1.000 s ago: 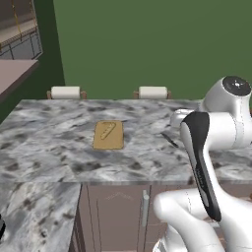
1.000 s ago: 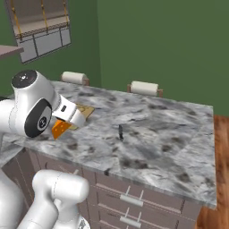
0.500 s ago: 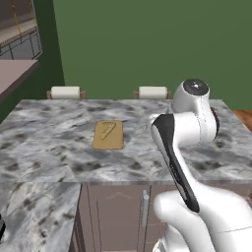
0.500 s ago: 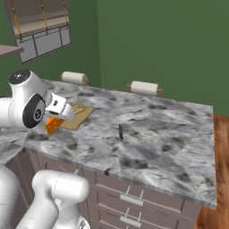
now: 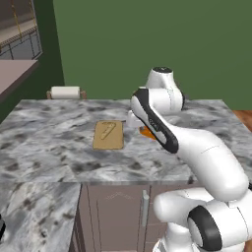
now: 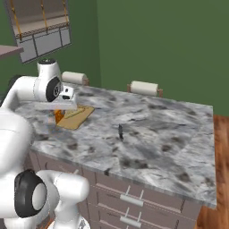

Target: Retrieve the sausage and cheese from the fridge and place them on the cutting board on the counter.

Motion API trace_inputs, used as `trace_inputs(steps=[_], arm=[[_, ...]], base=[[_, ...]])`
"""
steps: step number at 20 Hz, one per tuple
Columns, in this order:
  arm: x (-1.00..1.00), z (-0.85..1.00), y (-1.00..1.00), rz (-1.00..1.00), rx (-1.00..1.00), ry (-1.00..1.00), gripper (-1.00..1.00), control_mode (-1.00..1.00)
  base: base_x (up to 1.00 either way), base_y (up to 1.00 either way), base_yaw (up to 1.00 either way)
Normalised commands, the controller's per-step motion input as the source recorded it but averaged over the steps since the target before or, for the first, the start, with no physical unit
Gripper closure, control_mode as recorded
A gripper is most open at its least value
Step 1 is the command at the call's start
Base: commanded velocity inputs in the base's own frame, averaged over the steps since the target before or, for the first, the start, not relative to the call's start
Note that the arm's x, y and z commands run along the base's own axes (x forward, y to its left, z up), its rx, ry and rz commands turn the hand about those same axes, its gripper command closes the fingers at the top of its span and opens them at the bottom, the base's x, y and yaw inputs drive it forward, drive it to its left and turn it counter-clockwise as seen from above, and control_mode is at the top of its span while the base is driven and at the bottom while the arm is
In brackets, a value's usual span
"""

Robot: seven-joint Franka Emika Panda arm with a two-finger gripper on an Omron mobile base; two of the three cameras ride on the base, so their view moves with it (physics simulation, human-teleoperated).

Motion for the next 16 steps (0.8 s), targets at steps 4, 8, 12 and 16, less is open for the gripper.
trace_inputs(steps=[4, 8, 12, 16], arm=[[1.0, -0.22, 0.5, 0.23, -0.03, 0.25, 1.0, -1.0], [1.0, -0.23, 0.36, 0.11, -0.04, 0.11, 1.0, -1.0], [1.0, -0.2, 0.08, 0.11, 0.0, 0.0, 1.0, -1.0], [0.98, -0.31, 0.0, 0.09, 0.0, 0.0, 1.0, -1.0]], base=[[0.0, 0.0, 0.0], [0.0, 0.0, 0.0], [0.0, 0.0, 0.0], [0.0, 0.0, 0.0]])
